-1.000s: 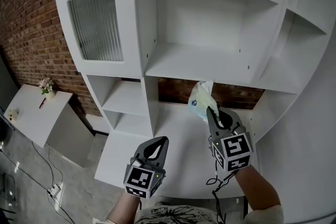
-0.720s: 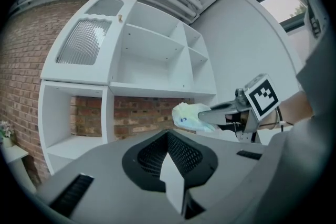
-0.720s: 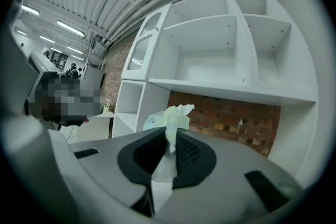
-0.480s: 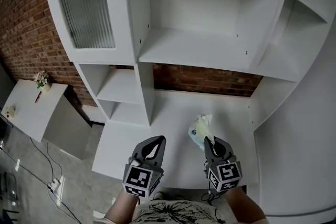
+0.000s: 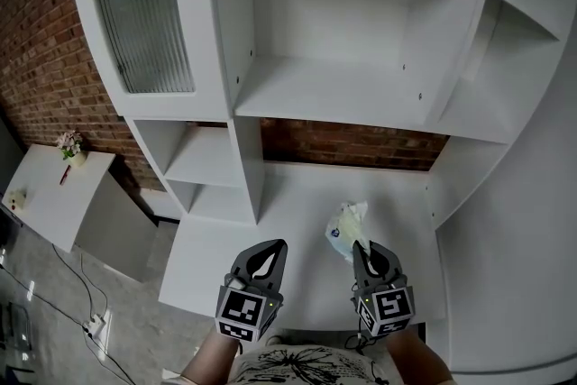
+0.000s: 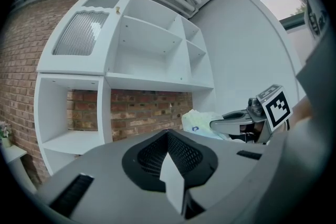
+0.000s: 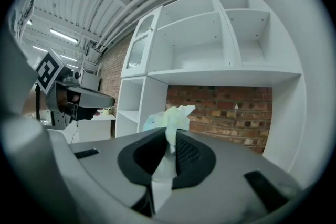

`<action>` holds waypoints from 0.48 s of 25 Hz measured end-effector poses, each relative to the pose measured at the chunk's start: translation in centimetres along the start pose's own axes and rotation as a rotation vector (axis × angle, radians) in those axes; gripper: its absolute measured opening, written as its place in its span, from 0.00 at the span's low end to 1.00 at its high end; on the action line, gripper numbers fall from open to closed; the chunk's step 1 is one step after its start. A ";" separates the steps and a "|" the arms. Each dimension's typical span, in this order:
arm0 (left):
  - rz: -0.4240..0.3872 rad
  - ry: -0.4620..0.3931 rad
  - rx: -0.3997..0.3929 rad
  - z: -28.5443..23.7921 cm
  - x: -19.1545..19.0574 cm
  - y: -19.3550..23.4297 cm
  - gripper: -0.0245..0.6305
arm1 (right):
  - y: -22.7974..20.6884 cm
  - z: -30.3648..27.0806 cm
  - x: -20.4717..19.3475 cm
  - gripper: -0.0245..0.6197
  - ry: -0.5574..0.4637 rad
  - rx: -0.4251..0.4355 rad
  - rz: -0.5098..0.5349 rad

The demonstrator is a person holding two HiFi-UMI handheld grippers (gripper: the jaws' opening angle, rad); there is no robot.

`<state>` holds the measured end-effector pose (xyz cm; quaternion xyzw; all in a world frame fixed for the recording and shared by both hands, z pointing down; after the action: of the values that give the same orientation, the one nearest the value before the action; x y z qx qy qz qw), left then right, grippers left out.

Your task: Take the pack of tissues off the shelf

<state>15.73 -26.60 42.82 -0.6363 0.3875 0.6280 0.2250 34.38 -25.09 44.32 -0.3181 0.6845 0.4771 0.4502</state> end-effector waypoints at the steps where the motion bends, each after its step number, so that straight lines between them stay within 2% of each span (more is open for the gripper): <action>1: -0.002 0.003 -0.002 -0.1 0.0 0.0 0.06 | 0.0 -0.1 0.0 0.07 0.001 0.001 -0.005; 12: -0.008 -0.013 0.003 -1.2 0.8 1.2 0.06 | -1.3 -1.7 1.7 0.06 -0.046 -0.055 -0.013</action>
<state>15.50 -28.43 42.40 -0.6335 0.3843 0.6306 0.2309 34.27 -27.14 42.53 -0.3236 0.6586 0.4998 0.4601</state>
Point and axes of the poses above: the fingertips, and each gripper's own axes: z backward along the fingers, y to its left, x out of its top, the point moved 4 cm from there along z, backward along the fingers, and after that the axes turned 14 degrees about z, right-handed, at the moved point
